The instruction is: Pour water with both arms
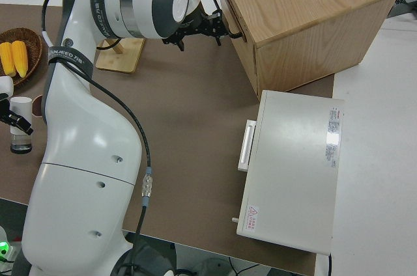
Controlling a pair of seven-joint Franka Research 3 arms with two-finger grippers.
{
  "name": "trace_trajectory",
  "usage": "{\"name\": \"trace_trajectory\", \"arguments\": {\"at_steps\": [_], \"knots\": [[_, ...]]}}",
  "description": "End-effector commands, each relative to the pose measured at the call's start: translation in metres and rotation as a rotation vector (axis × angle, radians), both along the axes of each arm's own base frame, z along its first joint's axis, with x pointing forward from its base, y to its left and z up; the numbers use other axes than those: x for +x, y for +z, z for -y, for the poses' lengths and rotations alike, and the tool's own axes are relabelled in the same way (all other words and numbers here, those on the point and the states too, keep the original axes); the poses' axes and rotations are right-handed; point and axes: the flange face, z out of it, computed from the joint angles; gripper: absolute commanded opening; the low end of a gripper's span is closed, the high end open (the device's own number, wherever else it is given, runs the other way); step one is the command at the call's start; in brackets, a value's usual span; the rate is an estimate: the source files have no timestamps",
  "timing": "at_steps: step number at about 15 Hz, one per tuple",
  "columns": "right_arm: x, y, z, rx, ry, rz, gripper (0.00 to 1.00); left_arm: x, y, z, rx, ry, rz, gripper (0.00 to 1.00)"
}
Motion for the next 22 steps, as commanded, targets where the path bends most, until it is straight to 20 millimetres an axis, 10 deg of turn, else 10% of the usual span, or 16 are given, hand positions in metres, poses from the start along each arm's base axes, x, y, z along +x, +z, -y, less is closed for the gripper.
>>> {"name": "trace_trajectory", "arguments": {"at_steps": [1, 22], "knots": [[-0.011, 0.013, -0.005, 0.006, 0.03, 0.014, 0.99, 0.027, 0.011, 0.002, 0.041, 0.015, -0.04, 0.0], [-0.028, 0.049, -0.003, 0.013, 0.031, 0.073, 0.99, 0.04, 0.01, 0.007, 0.092, 0.002, -0.167, 0.0]]}}
